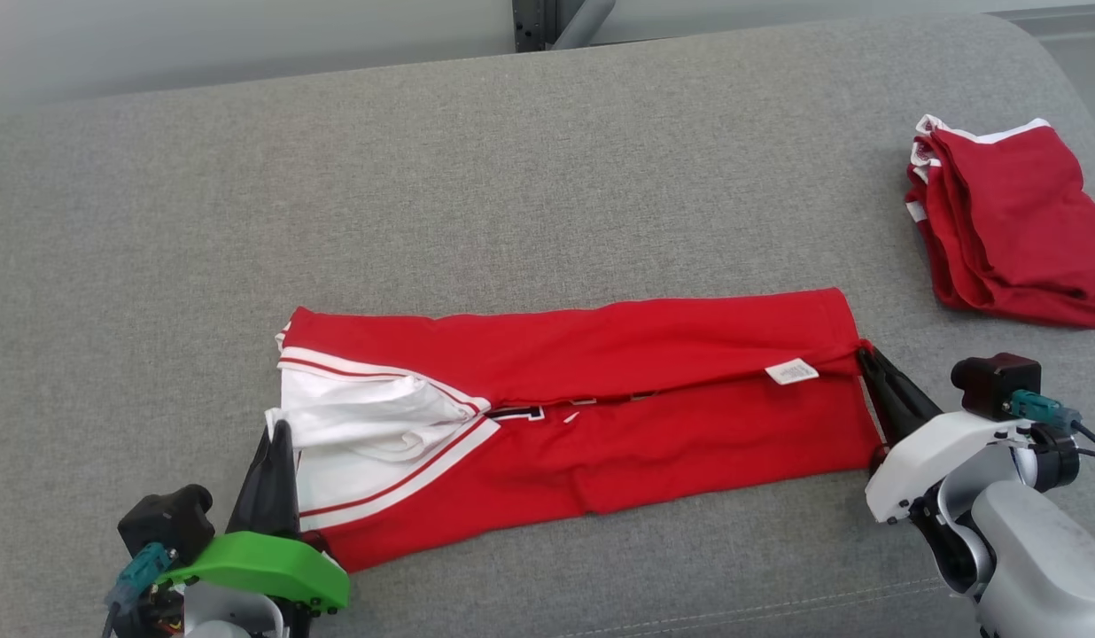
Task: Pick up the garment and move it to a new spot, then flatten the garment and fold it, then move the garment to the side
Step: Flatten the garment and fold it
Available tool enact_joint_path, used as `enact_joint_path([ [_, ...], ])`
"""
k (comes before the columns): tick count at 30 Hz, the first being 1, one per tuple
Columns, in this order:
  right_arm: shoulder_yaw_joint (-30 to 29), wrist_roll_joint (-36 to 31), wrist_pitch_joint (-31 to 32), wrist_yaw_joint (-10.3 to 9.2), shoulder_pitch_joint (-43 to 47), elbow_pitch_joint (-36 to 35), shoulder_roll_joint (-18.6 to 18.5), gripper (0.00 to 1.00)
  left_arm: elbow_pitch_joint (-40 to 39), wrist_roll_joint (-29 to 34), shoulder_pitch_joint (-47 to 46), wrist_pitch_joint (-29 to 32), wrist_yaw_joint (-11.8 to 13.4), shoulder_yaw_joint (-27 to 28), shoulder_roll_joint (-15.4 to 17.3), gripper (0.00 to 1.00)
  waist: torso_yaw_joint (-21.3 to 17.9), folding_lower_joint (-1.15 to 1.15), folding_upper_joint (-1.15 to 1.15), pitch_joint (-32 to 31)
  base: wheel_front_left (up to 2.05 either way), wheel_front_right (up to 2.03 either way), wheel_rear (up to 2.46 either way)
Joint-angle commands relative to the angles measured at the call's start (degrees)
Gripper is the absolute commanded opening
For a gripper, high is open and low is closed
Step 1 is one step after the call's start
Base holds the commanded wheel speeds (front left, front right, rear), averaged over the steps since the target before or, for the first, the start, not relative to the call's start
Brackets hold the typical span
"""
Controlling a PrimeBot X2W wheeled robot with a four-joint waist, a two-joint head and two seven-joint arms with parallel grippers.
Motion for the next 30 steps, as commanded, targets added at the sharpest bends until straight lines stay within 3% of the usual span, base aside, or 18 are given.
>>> enact_joint_path([
  [1,-0.3,-0.4,-0.4,-0.11,0.9,0.0,0.1,0.0,-0.1,-0.1,0.8,0.0,0.5,0.0,0.1,0.0,0.1,0.0,0.0,-0.1,0.0,0.0,0.0],
  [3,-0.7,-0.9,-0.4,-0.11,1.4,0.1,0.5,0.0,0.4,-0.4,1.3,0.3,0.4,-0.4,-0.4,0.0,0.1,0.0,0.0,-0.2,0.0,0.0,0.0],
  [4,-0.9,-1.2,-0.5,-0.11,1.8,0.2,0.7,0.14,0.9,-0.5,1.6,0.4,0.3,-0.6,-0.6,0.0,0.1,0.0,0.0,-0.4,0.0,0.0,0.0],
  [5,-1.2,-1.5,-0.4,-0.11,2.1,0.4,0.9,0.26,1.4,-0.5,1.8,0.5,0.2,-0.8,-0.6,0.11,0.0,0.0,0.0,-0.5,0.0,0.0,0.0],
  [6,-1.7,-1.8,-0.5,-0.11,2.4,0.5,1.2,0.46,1.8,-0.3,1.9,0.4,0.1,-1.0,-0.6,0.35,-0.1,0.0,0.0,-0.7,0.0,0.0,0.0],
  [7,-2.2,-2.0,-0.5,-0.11,2.8,0.4,1.4,0.74,2.0,-0.3,2.1,0.3,0.0,-1.1,-0.9,0.48,-0.1,0.0,0.0,-0.9,0.0,0.0,0.0],
  [8,-2.8,-2.2,-0.5,-0.11,3.3,0.3,1.6,1.0,2.2,-0.6,2.4,0.2,0.0,-1.1,-1.0,0.79,-0.2,0.0,0.0,-1.1,0.0,0.0,0.0],
  [10,-4.5,-2.8,-0.5,-0.11,4.5,-0.2,1.8,1.0,2.4,-0.9,3.4,0.0,-0.2,-0.9,-1.1,0.96,-0.3,0.0,0.0,-1.6,0.0,0.0,0.0],
  [11,-5.5,-3.2,-0.5,-0.11,5.1,-0.9,1.9,1.0,2.3,-0.9,4.0,-0.2,-0.4,-0.8,-1.0,1.0,-0.4,0.0,0.0,-1.9,0.0,0.0,0.0],
  [16,-11.4,-5.6,-0.4,-0.11,10.0,-4.0,2.9,1.0,1.4,-1.5,7.7,0.0,-0.6,-1.3,-0.7,1.0,-0.3,0.0,0.0,-3.1,0.0,0.0,0.0],
  [23,-18.4,-8.2,-0.5,-0.11,15.5,-7.5,5.2,1.0,-0.6,0.1,9.5,-0.5,1.4,-0.6,0.0,1.0,0.5,0.0,0.0,-5.2,0.0,0.0,0.0],
  [30,-20.5,-10.1,1.2,-0.11,15.1,-6.3,7.1,1.0,-2.5,4.3,5.9,-1.2,1.9,-1.7,-1.1,1.0,1.9,0.0,0.0,-7.8,0.0,0.0,0.0],
])
